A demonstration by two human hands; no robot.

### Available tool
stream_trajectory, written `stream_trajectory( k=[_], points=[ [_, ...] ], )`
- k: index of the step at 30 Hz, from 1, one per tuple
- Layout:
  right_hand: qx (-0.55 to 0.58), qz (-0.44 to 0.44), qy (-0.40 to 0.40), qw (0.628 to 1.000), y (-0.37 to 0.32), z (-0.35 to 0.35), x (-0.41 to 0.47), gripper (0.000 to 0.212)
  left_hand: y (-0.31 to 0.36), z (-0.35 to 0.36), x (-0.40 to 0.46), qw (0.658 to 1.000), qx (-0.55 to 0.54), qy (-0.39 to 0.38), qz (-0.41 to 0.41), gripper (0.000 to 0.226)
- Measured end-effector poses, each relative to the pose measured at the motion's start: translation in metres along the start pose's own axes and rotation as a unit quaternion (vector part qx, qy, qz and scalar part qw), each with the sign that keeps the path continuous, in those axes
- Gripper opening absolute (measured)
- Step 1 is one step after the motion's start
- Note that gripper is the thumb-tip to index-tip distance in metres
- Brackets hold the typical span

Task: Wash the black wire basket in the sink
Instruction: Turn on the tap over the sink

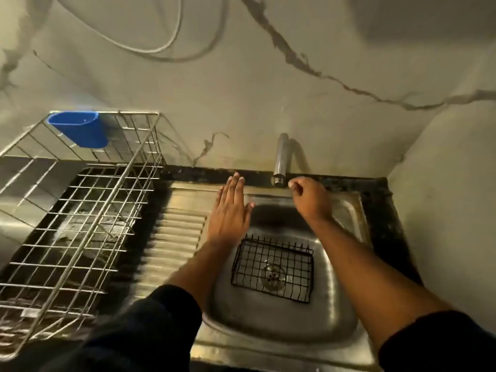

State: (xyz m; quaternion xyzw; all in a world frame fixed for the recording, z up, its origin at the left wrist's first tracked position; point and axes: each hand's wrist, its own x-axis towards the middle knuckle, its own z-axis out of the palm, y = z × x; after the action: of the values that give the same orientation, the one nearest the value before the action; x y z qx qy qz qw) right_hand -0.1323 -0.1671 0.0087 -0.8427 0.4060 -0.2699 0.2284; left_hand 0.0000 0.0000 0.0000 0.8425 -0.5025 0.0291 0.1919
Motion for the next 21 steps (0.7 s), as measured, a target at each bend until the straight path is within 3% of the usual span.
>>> stream_trajectory(
  k=[7,12,15,17,19,21],
  points=[
    [0.007,0.057,0.015,0.998,-0.016,0.028,0.040,0.008,-0.013,0.040,0.027,0.998,-0.039,-0.050,-0.027,0.064],
    [0.015,0.086,0.042,0.995,-0.002,0.058,0.056,0.009,-0.017,0.065,0.036,0.992,-0.105,-0.045,-0.052,0.059],
    [0.028,0.066,0.002,0.997,0.012,0.073,0.055,0.008,-0.018,0.079,0.038,0.985,-0.149,-0.065,-0.061,0.055],
    [0.081,0.057,-0.056,0.993,0.012,0.074,0.053,0.022,-0.017,0.089,0.040,0.969,-0.219,-0.081,-0.083,0.046],
    [0.166,0.057,-0.063,0.982,0.008,0.075,0.055,0.018,-0.010,0.096,0.039,0.943,-0.296,-0.077,-0.133,0.032],
    [0.221,0.083,-0.057,0.970,0.004,0.075,0.057,0.016,0.001,0.099,0.038,0.873,-0.416,-0.087,-0.239,0.024]
  ],
)
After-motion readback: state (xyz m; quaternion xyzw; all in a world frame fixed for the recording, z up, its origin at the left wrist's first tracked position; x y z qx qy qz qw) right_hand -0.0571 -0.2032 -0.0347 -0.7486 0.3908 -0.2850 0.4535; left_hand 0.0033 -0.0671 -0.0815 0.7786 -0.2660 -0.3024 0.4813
